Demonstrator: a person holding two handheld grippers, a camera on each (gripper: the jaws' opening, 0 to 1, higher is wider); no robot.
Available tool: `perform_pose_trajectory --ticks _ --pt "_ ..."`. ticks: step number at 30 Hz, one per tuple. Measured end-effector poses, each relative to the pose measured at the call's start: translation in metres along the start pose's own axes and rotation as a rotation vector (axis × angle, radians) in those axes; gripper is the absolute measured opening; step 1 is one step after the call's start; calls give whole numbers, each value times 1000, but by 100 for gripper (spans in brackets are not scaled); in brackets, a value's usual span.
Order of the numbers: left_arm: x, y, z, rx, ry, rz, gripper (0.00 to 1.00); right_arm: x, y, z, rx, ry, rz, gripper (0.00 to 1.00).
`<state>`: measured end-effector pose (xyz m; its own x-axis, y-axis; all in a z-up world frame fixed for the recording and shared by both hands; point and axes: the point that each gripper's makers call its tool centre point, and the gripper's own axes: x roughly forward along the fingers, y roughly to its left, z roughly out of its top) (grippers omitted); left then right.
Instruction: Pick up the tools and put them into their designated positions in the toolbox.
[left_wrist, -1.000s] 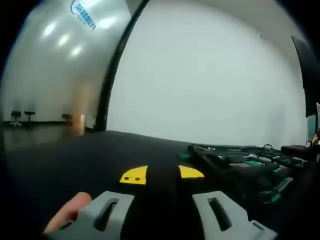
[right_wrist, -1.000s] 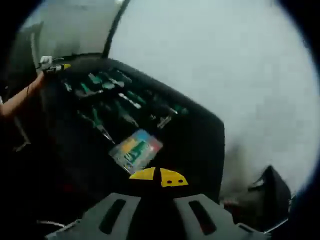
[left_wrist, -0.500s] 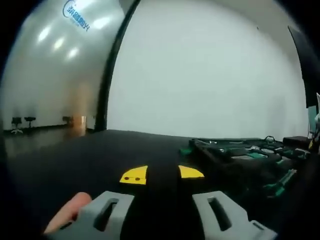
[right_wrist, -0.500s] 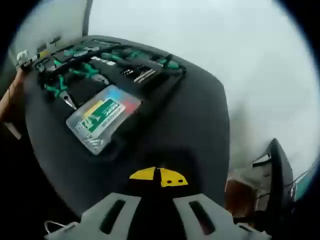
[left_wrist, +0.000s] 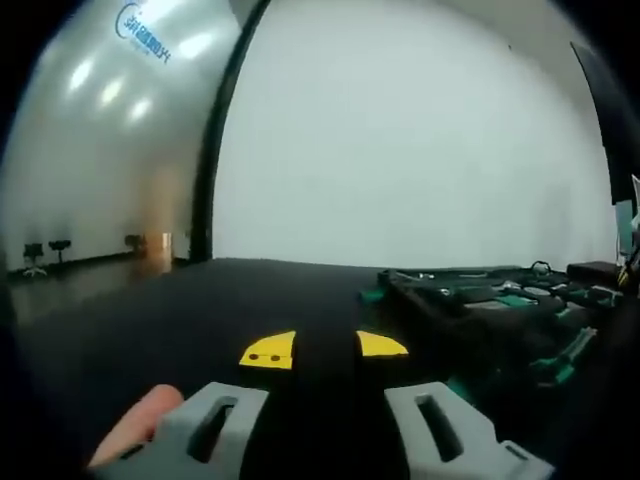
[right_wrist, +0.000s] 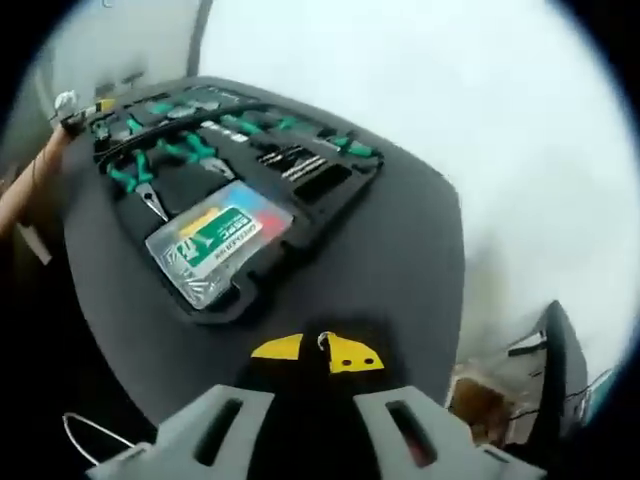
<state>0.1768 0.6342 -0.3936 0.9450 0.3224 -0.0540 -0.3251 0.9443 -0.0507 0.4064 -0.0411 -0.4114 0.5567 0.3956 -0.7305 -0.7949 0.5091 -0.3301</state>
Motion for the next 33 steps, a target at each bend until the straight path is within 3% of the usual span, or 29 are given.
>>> perform_pose_trajectory --ticks 3,8,10,11,13,16,19,20,22,24,27,30,33 --pt "0 0 -1 6 2 1 17 8 1 -13 -3 102 15 5" --pt "-1 -1 -1 10 3 1 17 19 -5 -13 -31 136 9 4" --pt "-1 -1 -1 12 5 1 17 16 -6 -10 94 145 32 0" --pt "0 0 -2 14 7 2 17 15 -8 1 112 96 54 0" --pt "0 -1 -2 16 10 2 17 4 -17 27 267 -23 63 0" --pt "0 -1 -3 19 16 3 17 -18 -23 80 426 -252 175 0" --pt "1 -1 -4 20 26 9 17 -42 -13 140 581 -433 344 0" --pt "0 -1 -4 18 25 15 17 -53 -7 170 672 -510 432 0" --pt "0 0 -4 21 20 22 16 -66 5 215 720 -612 566 0" --pt "0 0 -5 27 26 26 16 -71 25 257 701 -645 661 0" --pt "0 0 -4 26 24 25 16 -71 63 316 511 -674 689 0" --pt "-1 4 -2 3 8 38 14 -61 106 366 378 -647 711 0" --pt "-1 6 -2 -5 6 41 14 -46 149 402 271 -589 752 0"
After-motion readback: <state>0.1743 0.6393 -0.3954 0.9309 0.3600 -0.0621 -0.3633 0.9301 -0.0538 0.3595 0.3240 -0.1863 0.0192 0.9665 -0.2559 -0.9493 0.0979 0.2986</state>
